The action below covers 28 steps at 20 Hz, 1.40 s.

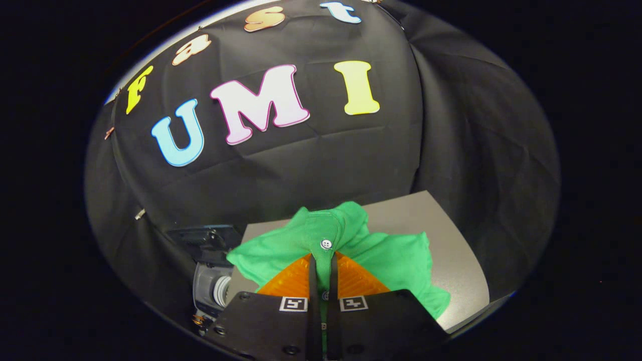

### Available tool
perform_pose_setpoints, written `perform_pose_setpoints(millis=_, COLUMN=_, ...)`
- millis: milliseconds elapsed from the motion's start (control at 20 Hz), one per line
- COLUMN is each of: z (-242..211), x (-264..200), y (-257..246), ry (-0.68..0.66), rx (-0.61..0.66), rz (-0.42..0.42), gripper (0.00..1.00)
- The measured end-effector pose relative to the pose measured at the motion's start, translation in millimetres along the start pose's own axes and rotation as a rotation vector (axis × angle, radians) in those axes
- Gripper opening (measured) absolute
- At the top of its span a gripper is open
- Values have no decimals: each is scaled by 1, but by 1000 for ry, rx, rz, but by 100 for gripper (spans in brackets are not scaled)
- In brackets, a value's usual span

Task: Put the clothes into the washing machine and then close the washing machine lid.

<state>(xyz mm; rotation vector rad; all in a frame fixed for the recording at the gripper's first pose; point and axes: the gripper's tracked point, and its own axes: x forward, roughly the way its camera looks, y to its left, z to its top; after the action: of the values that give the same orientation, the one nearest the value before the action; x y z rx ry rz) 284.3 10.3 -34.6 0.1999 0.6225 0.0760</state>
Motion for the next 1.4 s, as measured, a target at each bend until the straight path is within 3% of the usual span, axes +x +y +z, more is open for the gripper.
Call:
perform_pose_setpoints(millis=300, z=45, x=-42, y=58, ry=-84, rx=-84, rz=75, gripper=9)
perform_pose_setpoints(millis=450, z=44, x=-50, y=99, ry=-98, rx=-119, rz=113, gripper=8)
perform_pose_setpoints(millis=850, z=-5, x=-45, y=232, ry=-29, rx=-133, rz=318, gripper=8)
perform_pose_setpoints(millis=1150, z=-62, x=-22, y=303, ry=29, rx=-188, rz=382, gripper=8)
perform_pose_setpoints(millis=1400, z=-119, x=16, y=337, ry=91, rx=-202, rz=389, gripper=9)
